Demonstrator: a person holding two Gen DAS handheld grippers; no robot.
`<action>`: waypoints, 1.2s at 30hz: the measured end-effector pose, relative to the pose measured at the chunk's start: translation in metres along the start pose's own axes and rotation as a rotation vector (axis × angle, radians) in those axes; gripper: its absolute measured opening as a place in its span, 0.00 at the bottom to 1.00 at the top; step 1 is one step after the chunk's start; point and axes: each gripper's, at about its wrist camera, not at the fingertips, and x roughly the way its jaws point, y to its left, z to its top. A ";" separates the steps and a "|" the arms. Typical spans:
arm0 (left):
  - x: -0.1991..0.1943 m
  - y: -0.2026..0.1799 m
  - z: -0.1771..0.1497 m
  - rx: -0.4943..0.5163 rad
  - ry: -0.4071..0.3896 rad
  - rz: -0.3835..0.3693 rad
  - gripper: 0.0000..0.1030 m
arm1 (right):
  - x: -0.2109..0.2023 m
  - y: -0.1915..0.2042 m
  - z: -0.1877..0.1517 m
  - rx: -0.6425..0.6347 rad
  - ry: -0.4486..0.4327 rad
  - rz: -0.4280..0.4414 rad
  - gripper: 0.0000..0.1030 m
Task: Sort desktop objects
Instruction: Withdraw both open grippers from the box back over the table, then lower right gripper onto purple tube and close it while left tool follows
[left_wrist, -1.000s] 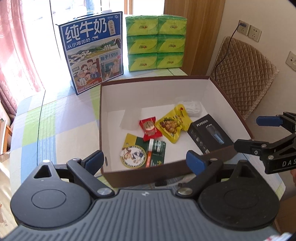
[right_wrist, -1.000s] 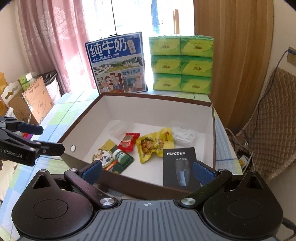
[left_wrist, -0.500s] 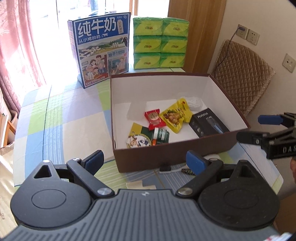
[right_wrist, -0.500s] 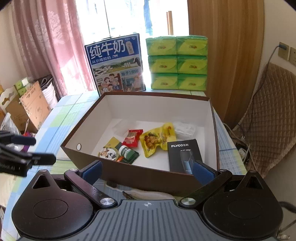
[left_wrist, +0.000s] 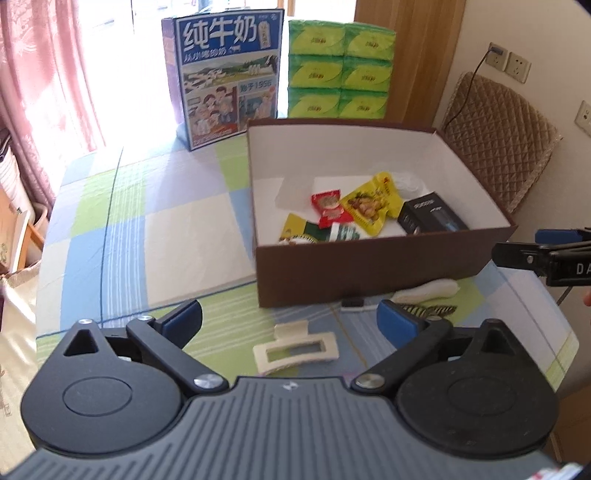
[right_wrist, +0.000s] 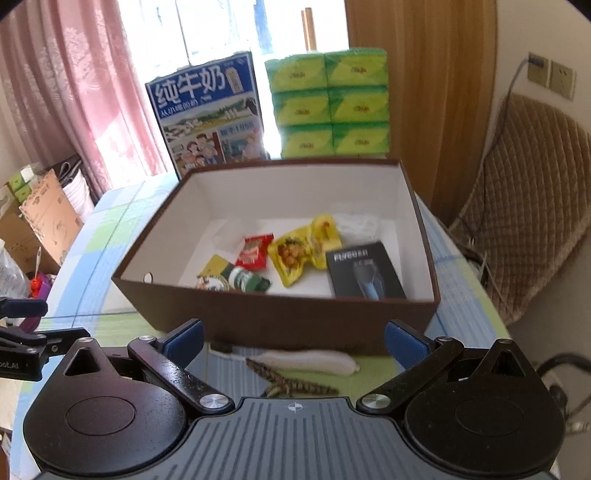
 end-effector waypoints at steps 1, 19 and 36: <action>0.000 0.001 -0.003 -0.001 0.005 -0.010 0.96 | 0.001 -0.001 -0.003 0.007 0.011 0.006 0.98; 0.003 0.013 -0.061 -0.032 0.109 0.023 0.97 | 0.001 -0.010 -0.069 0.042 0.088 0.025 0.98; 0.017 0.019 -0.088 -0.058 0.202 0.025 0.97 | 0.024 -0.003 -0.095 -0.047 0.180 0.066 0.98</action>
